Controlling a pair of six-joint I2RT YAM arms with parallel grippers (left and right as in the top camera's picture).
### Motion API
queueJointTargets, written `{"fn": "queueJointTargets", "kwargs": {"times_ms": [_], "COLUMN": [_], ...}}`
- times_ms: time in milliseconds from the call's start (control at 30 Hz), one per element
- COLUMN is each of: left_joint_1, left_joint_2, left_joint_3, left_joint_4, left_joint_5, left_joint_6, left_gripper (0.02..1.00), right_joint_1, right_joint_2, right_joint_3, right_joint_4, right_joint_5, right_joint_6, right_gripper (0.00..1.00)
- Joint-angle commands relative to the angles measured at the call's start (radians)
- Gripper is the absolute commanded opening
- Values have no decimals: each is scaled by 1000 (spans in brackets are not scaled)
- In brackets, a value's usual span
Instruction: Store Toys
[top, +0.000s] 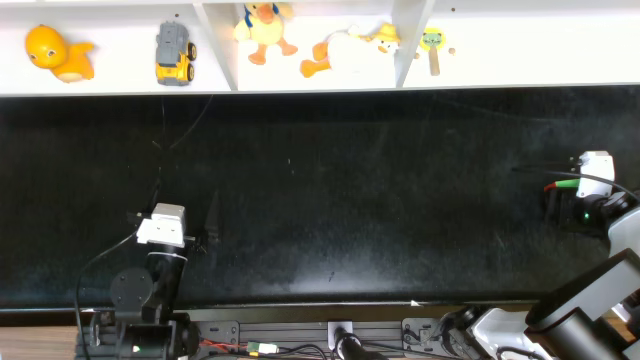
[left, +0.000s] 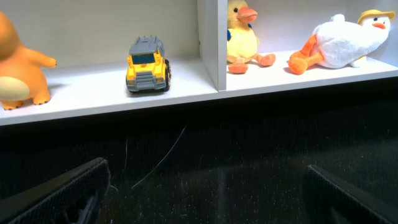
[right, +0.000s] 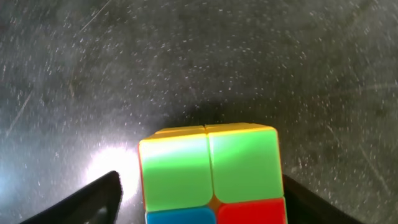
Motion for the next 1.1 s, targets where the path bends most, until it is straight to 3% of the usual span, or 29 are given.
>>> {"fn": "queueJointTargets", "kwargs": {"times_ms": [33, 467, 1100], "left_joint_1": [-5, -5, -5], "left_joint_2": [-11, -11, -11], "left_joint_3": [-1, -1, -1], "left_joint_4": [-5, -5, -5], "left_joint_5": [10, 10, 10], "left_joint_6": [15, 15, 15], "left_gripper": [996, 998, 998], "right_joint_1": [6, 34, 260], "right_joint_2": [6, -12, -9], "right_joint_3": [-3, -1, 337], "right_joint_4": [4, 10, 35], "right_joint_5": [2, 32, 42], "right_joint_6": [29, 72, 196], "right_gripper": [656, 463, 492]}}
